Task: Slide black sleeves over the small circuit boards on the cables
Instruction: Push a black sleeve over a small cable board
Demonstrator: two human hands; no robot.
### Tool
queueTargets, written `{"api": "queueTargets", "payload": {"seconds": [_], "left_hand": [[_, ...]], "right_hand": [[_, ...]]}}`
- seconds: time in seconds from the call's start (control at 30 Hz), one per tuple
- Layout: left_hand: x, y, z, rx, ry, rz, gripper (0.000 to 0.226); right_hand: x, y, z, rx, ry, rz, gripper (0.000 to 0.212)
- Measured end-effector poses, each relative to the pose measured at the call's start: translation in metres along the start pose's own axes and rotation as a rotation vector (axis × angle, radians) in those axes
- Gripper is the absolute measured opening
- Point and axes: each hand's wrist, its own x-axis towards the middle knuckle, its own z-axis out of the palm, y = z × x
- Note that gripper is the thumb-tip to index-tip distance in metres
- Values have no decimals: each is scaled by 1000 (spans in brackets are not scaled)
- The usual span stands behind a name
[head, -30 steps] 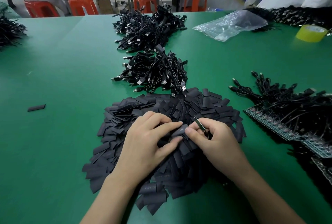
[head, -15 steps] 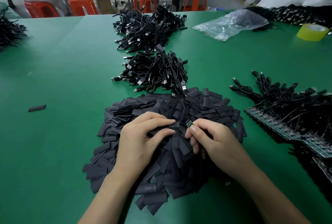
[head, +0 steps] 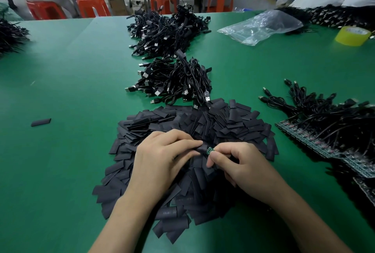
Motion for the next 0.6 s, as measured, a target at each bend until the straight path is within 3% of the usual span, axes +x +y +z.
{"api": "queueTargets", "payload": {"seconds": [0.4,0.6], "left_hand": [[4,2,-4,124,-15,191,13],[3,-1,-5,32,-124,124,16]], "right_hand": [[-2,2,-9,-12,-104,5,28],[-2,4,-8,-115,-106,-42,25]]}}
